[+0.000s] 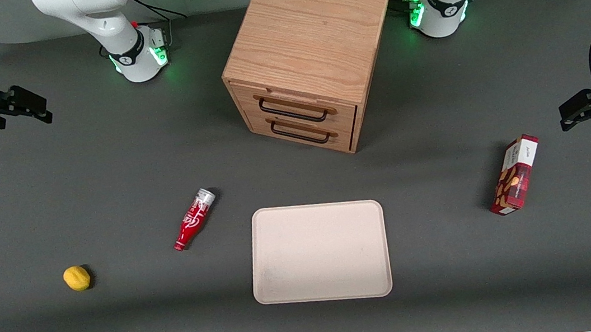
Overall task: Open upper drawer
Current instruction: 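Move the right gripper toward the upper drawer's black handle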
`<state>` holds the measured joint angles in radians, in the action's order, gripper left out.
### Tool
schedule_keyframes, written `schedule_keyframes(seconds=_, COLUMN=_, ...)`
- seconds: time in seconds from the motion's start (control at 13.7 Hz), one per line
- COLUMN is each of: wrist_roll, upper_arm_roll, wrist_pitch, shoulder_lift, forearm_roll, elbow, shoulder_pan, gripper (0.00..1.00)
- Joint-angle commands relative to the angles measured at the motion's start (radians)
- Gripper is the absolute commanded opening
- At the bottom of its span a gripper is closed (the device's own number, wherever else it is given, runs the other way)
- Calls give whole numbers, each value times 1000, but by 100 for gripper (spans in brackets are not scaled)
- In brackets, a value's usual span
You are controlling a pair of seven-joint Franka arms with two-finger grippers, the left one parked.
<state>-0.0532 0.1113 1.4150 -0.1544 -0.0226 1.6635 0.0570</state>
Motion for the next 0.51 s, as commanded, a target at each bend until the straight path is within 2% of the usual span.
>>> schedule_keyframes(seconds=0.0, wrist_roll=146, upper_arm_roll=-4, wrist_pitch=-37, shoulder_lift=22, forearm_roll=-49, elbow=-41, shoulder_pan=-12, gripper=100)
schedule_keyframes(seconds=0.22, wrist_roll=232, upper_arm_roll=80, wrist_pitch=-37, shoulder_lift=82, forearm_roll=-127, elbow=-89, shoulder_pan=-28, gripper=100)
schedule_keyframes(seconds=0.44, wrist_roll=387, upper_arm_roll=151, wrist_pitch=-16, shoulder_lift=162, forearm_roll=-279, elbow=-119, shoulder_pan=-29, gripper=100)
